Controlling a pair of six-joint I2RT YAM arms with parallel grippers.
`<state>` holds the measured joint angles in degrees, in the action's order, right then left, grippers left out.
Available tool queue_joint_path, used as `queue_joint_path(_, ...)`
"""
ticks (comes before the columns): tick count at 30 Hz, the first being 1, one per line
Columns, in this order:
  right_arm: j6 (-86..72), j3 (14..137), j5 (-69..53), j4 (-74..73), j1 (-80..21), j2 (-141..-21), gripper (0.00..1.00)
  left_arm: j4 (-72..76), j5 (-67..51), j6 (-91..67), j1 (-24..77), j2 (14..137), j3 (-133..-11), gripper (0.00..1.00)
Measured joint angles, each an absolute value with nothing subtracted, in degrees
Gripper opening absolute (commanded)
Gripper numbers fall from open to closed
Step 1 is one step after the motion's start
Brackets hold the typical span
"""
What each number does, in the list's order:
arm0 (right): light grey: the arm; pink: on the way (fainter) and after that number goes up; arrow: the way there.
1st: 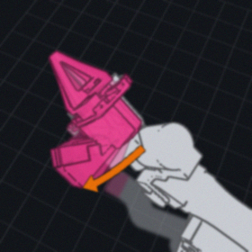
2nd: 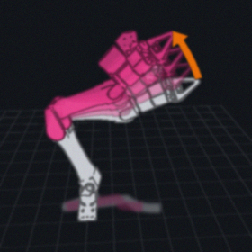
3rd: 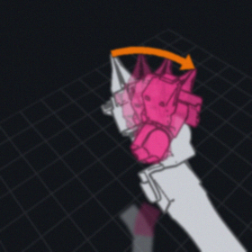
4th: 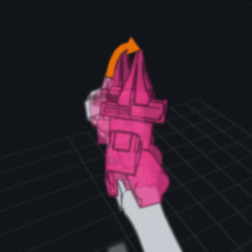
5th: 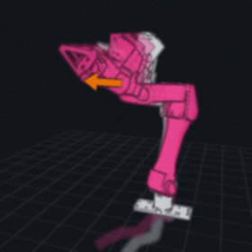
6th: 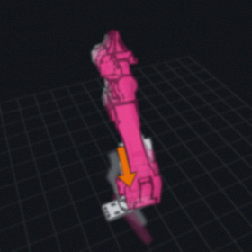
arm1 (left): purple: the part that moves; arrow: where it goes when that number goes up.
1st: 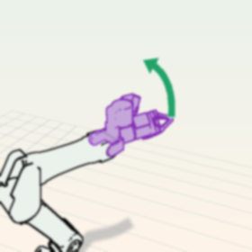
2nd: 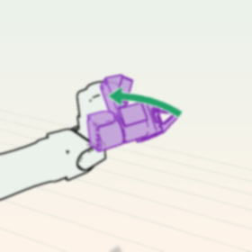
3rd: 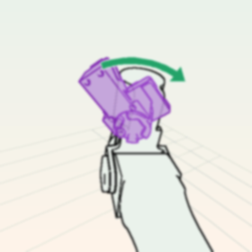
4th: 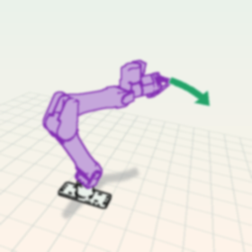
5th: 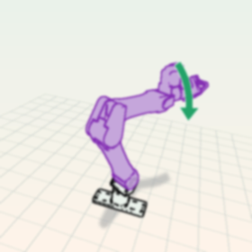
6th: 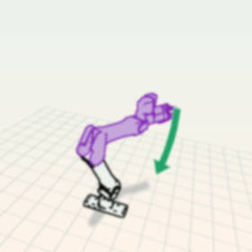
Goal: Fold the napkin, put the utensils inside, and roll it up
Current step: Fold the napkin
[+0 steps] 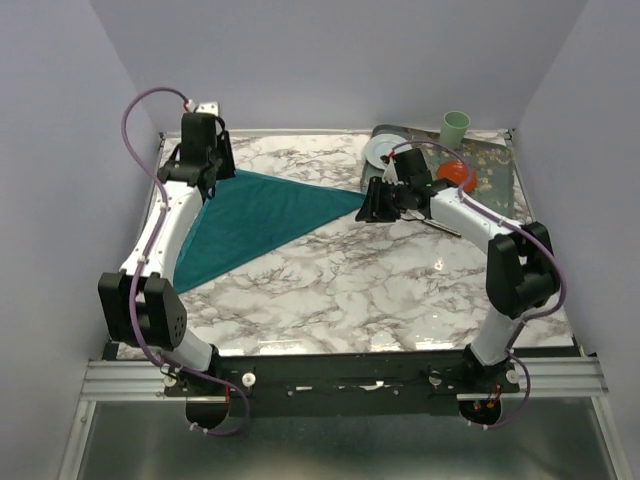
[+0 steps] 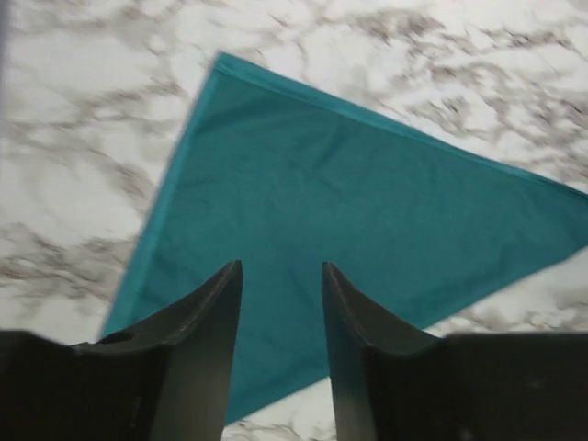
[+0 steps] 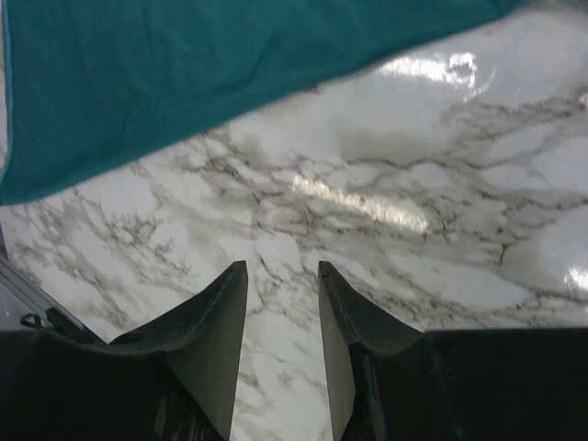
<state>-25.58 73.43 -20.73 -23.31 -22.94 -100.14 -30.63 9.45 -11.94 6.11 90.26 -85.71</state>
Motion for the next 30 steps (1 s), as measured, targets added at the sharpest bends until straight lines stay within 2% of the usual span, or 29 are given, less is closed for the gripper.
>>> queue_joint_path(6,-30.09,84.64,-23.46,-17.65,-23.0,-111.26,0.37,-27.33,-1.91,-18.92,6.31,88.49,-71.59,0.46)
queue_joint_path(12,-32.29,93.54,-25.47,-14.7,-24.71,-120.88,0.29,-26.46,-2.48,-23.51,3.62,83.33,-58.89,0.38)
queue_joint_path(16,-33.01,94.56,-26.33,-14.46,-26.37,-123.72,0.28,-24.51,-3.27,-25.67,-1.67,79.5,-54.78,0.38)
queue_joint_path(25,-34.63,94.56,-26.46,-14.41,-27.18,-127.17,0.28,-22.24,-6.42,-30.61,-17.41,79.4,-43.62,0.35)
queue_joint_path(30,-36.71,94.56,-26.55,-14.44,-26.11,-129.19,0.29,-22.28,-6.55,-32.56,-22.37,79.61,-41.21,0.34)
